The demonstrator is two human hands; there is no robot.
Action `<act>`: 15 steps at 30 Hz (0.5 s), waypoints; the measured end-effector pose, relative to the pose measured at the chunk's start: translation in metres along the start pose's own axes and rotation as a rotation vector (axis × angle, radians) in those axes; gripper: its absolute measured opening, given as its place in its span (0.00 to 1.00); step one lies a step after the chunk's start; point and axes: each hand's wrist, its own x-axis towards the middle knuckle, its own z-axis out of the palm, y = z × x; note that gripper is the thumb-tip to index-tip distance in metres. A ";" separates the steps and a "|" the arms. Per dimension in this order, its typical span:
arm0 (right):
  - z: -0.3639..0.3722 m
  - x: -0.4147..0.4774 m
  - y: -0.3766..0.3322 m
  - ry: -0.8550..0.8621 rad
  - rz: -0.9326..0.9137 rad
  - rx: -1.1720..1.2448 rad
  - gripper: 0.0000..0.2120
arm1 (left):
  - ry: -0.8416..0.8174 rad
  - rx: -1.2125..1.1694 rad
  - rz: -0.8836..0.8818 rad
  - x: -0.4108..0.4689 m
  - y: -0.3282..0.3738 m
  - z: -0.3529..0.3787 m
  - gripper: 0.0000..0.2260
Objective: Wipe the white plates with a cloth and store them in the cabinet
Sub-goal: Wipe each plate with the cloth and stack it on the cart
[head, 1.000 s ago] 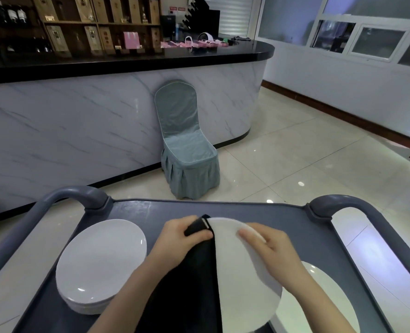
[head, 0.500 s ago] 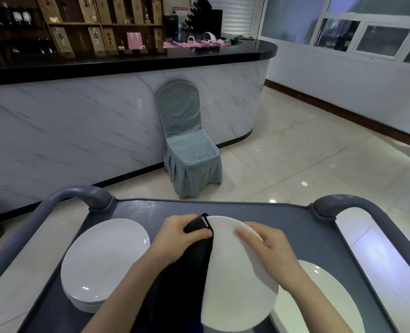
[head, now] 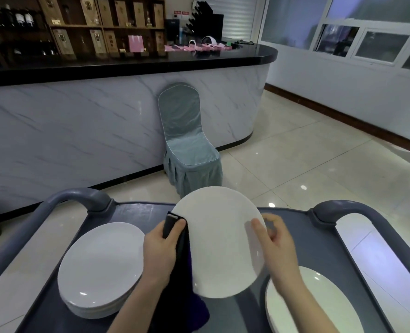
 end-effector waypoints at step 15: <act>-0.001 0.011 0.006 -0.076 -0.104 -0.130 0.18 | -0.200 0.066 0.175 -0.001 0.004 -0.006 0.07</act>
